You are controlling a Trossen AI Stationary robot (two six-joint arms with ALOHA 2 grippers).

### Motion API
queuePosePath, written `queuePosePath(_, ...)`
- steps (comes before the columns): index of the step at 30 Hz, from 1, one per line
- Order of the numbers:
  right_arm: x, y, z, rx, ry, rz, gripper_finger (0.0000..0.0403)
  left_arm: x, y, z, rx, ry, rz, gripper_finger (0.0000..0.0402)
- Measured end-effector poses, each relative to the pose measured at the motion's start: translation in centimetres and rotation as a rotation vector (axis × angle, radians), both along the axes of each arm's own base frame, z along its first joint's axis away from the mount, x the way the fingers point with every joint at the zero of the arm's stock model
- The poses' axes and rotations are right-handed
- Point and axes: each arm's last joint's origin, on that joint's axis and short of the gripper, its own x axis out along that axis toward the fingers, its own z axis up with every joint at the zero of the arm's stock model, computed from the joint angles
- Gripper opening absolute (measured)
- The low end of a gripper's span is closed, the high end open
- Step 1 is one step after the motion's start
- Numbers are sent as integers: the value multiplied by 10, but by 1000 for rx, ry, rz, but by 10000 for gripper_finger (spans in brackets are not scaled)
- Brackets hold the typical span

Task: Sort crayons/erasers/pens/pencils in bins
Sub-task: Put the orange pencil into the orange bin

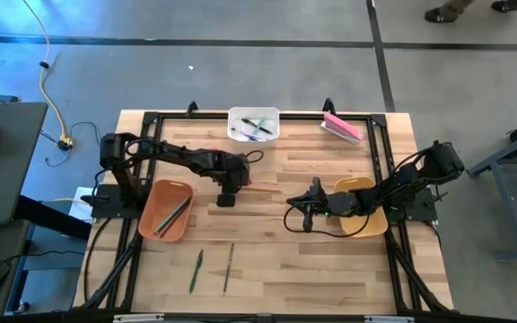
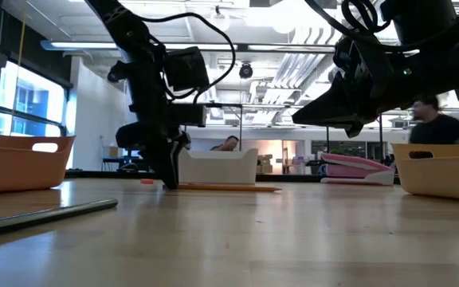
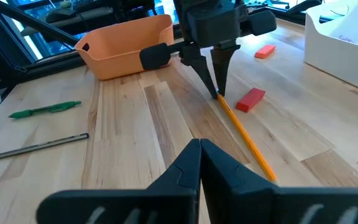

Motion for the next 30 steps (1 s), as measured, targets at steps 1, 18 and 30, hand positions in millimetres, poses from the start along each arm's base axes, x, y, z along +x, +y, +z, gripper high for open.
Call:
queuePosePath(1,0,0,0,0,0,-1,0,0,-2,-1,-1,3,0,29)
queuePosePath(18,0,0,0,0,0,0,0,-22,-23,41,-26,21,229,1)
queuePosePath(30,0,0,1,-15,-5,8,0,-44,-54,83,-34,-56,288,1)
